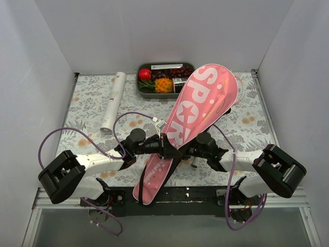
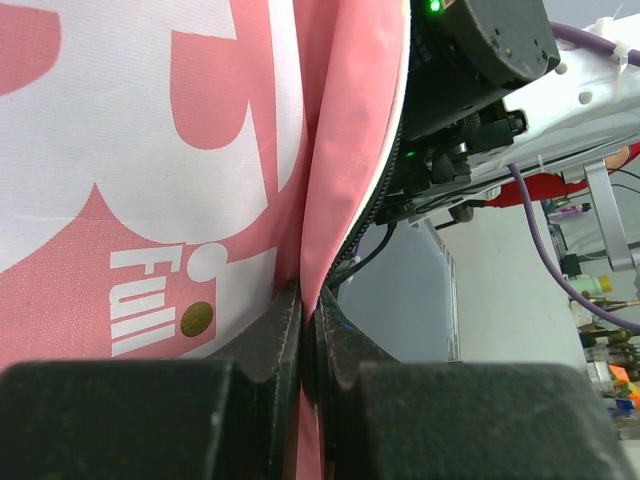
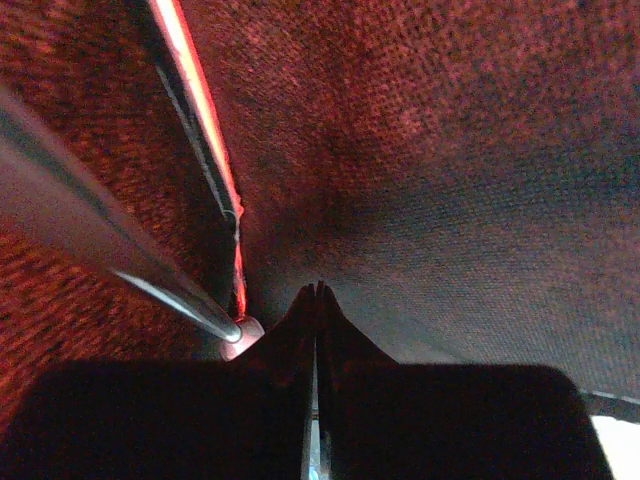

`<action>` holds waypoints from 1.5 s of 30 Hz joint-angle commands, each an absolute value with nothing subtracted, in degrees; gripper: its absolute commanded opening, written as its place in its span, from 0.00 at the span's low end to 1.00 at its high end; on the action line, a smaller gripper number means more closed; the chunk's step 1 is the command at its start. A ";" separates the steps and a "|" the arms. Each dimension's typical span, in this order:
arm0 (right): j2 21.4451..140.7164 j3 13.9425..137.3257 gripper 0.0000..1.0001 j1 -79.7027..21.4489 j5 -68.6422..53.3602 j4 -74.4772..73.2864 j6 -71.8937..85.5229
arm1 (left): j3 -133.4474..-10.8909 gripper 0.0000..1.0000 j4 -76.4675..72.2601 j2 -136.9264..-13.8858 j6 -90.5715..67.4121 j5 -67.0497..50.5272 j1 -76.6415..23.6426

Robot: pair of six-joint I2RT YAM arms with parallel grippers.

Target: Pack up the badminton gear

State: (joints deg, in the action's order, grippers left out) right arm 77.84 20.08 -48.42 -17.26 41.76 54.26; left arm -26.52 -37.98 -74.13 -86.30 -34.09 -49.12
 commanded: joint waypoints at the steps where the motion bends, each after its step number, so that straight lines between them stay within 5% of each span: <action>1: 79.63 22.94 0.02 -49.31 -18.36 46.15 54.32 | -29.00 0.00 -38.14 -75.50 -89.73 -39.28 -49.75; 4: 78.49 26.17 0.18 -49.31 -20.47 36.10 50.56 | -30.49 0.00 -36.92 -74.45 -91.05 -39.11 -48.96; 9: 73.76 27.42 0.31 -49.31 -21.36 21.38 46.85 | -32.69 0.00 -30.34 -72.78 -91.58 -35.52 -46.41; 21: 63.28 33.82 0.41 -49.31 -16.70 -2.51 38.24 | -43.94 0.00 -19.87 -75.32 -90.09 -37.44 -37.62; 28: 60.74 36.38 0.42 -49.31 -16.08 -10.01 34.81 | -35.78 0.00 -24.87 -74.62 -93.96 -36.65 -37.62; 32: 57.40 41.72 0.44 -49.31 -11.00 -17.54 32.71 | -31.91 0.00 -26.37 -72.87 -94.13 -36.12 -37.62; 38: 54.23 52.19 0.51 -47.56 13.75 -30.74 31.99 | -29.53 0.00 -21.27 -66.98 -91.76 -32.79 -37.62; 45: 56.61 50.47 0.52 -33.33 24.95 -33.94 34.19 | -24.44 0.00 -16.62 -56.17 -92.81 -29.01 -37.62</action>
State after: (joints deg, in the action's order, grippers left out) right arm 56.03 52.99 -40.12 13.69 -29.95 33.23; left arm -26.59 -17.91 -62.67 -92.38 -31.99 -37.85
